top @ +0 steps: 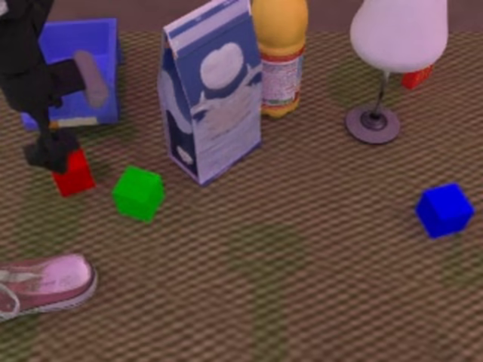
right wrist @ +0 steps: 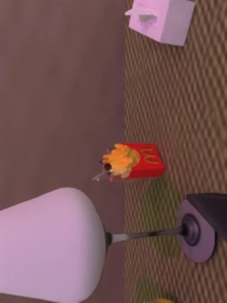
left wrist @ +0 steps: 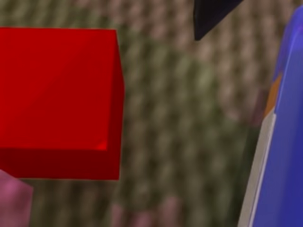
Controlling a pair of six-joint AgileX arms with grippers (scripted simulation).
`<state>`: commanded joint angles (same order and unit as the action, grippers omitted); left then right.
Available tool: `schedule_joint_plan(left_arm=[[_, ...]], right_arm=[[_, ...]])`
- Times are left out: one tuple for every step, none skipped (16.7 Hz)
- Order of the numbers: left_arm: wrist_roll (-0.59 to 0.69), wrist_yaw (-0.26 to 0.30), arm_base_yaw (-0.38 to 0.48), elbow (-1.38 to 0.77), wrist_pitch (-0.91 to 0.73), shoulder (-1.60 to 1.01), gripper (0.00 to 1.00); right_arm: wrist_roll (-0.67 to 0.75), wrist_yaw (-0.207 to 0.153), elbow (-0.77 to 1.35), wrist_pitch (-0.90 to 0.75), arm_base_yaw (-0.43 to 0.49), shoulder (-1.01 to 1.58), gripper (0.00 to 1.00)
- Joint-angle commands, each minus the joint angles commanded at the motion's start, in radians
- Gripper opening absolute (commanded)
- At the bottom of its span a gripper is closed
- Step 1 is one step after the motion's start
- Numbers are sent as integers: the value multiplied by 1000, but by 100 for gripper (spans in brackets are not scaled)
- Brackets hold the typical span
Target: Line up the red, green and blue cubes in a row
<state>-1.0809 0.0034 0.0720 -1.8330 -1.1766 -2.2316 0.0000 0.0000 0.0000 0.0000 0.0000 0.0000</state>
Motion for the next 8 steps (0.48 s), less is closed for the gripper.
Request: schedule_joint_plan(left_arm=[[0, 0, 1, 23, 34, -11, 100], [0, 0, 0, 49, 78, -24, 100], [0, 0, 0, 77, 127, -39, 100], [0, 1, 0, 105, 173, -52, 100], [-1, 1, 0, 130, 210, -65, 100], [-1, 1, 0, 151, 237, -76, 100], [-1, 1, 0, 163, 254, -84, 100], [-2, 1, 0, 168, 259, -86, 100]], right_arm=[[0, 0, 0, 0, 0, 0, 100], [0, 0, 0, 0, 0, 0, 100], [0, 0, 0, 0, 0, 0, 100], [0, 0, 0, 0, 0, 0, 100], [0, 0, 0, 0, 0, 0, 100], [0, 0, 0, 0, 0, 0, 100], [0, 0, 0, 0, 0, 0, 100], [0, 0, 0, 0, 0, 0, 100]])
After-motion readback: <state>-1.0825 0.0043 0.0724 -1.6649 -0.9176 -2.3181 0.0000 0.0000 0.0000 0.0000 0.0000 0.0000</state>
